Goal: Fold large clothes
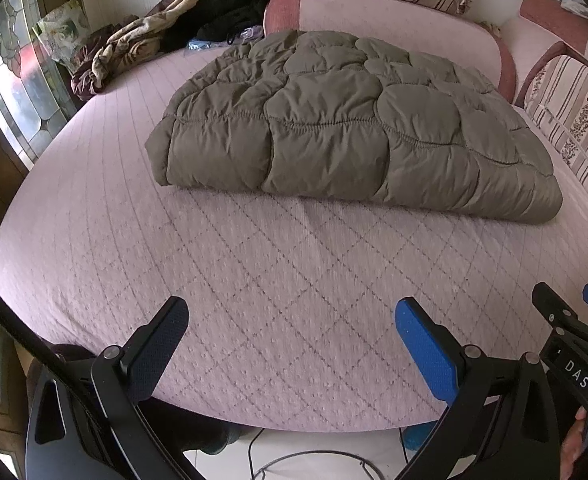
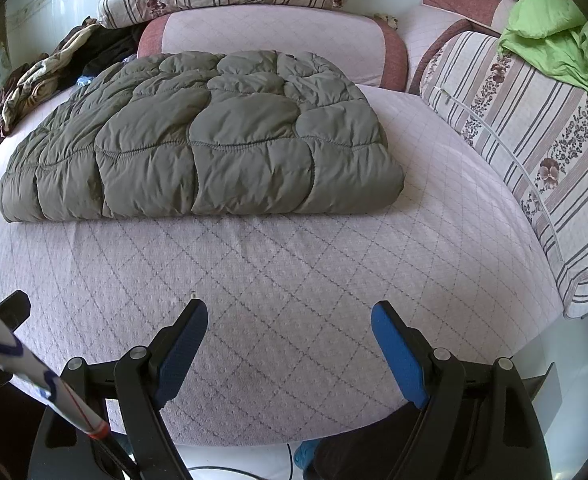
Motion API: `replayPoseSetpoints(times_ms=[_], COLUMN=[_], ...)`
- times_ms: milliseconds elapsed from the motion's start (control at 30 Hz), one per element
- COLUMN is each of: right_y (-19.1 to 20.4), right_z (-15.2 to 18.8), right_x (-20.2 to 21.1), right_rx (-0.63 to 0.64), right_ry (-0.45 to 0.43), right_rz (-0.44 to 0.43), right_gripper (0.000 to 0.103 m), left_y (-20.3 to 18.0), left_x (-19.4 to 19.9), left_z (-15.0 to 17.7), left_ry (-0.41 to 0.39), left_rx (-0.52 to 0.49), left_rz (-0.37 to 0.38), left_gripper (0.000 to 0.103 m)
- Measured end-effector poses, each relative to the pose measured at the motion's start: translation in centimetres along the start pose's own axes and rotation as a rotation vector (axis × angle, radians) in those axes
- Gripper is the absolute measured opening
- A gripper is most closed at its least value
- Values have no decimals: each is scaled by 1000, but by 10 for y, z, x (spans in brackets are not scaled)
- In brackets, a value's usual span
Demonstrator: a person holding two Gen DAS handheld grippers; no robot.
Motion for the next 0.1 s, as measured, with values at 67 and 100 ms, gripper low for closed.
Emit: replayPoseSetpoints(times_ms=[67,100], right_y=[0,0], right_z=[0,0], right_x=[-1,-1], right_rx=[1,2], right_ry=[1,1], right_rz=[0,0], right_gripper=[87,87], left_y=[1,1], left_x=[-1,-1], left_z=[0,0], left_ry=[3,6], left_rx=[2,3], left_rz=[-2,-1], left_gripper=[103,103])
Point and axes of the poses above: each gripper's, at about its wrist camera, not at the fingertips, and x roughly against the way its jaws point, y to its left, z to its underside, the point moved 1 cm from there along -x, roughly the way its jaws point, and after that the axes turned 5 degrees about y, right-handed, at the moved point
